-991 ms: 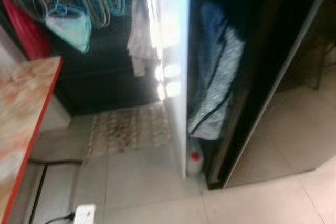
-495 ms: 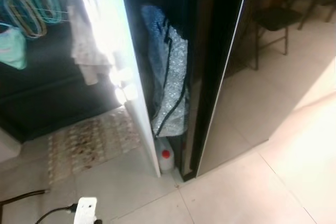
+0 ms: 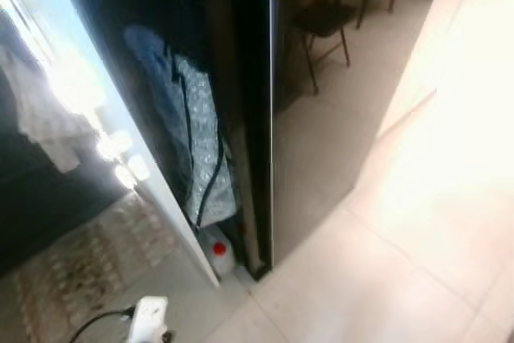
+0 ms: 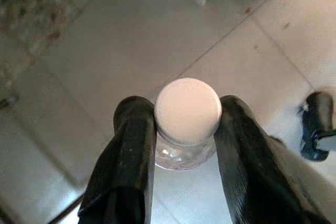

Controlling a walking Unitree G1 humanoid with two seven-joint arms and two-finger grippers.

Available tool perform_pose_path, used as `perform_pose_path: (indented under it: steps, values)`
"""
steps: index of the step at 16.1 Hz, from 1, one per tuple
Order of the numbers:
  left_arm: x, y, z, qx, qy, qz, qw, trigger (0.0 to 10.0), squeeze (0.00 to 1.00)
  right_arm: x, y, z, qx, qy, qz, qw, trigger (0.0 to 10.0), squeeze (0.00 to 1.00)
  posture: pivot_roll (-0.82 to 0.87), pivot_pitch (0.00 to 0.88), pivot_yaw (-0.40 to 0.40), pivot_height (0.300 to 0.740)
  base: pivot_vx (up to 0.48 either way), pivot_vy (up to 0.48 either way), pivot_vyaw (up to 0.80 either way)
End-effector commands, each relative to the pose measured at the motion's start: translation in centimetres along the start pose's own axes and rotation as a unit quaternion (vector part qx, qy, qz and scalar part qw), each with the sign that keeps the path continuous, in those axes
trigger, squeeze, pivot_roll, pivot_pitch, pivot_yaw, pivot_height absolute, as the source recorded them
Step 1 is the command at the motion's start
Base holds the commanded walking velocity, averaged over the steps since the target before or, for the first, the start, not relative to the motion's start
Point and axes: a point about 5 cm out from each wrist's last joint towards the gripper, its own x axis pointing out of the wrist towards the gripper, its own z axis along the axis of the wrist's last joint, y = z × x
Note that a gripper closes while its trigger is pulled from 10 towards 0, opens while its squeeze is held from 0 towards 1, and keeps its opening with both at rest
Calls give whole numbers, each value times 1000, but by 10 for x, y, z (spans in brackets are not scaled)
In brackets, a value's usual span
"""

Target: Restocking fridge

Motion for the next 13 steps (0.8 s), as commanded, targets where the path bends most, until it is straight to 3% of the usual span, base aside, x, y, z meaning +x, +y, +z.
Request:
perform_pose_path:
  steps: [1,3,5,9,10,13]
  values:
    - [-4,4,-21,-2,37,7,999,10000,0,0,-1,4,-17,-6,-2,1000,10000,0,-104,39,97,740,0,0,0]
    - [-4,1,-23,-3,40,5,999,10000,0,0,-2,6,-55,1,3,998,10000,0,-123,38,92,740,0,0,0]
    - [-4,1,-21,-3,37,8,999,10000,0,2,-1,9,-60,-1,2,998,10000,0,-148,39,69,740,0,0,0]
    - [-2,18,-6,-29,14,41,999,10000,0,7,19,18,-135,4,41,990,10000,0,-74,19,17,740,0,0,0]
    - [-2,25,-3,-31,10,51,998,10000,0,9,27,21,-172,3,59,983,10000,0,-55,18,7,740,0,0,0]
    - [-4,41,-2,-39,7,73,997,10000,0,11,42,25,-198,-2,79,977,10000,0,32,20,-18,740,0,0,0]
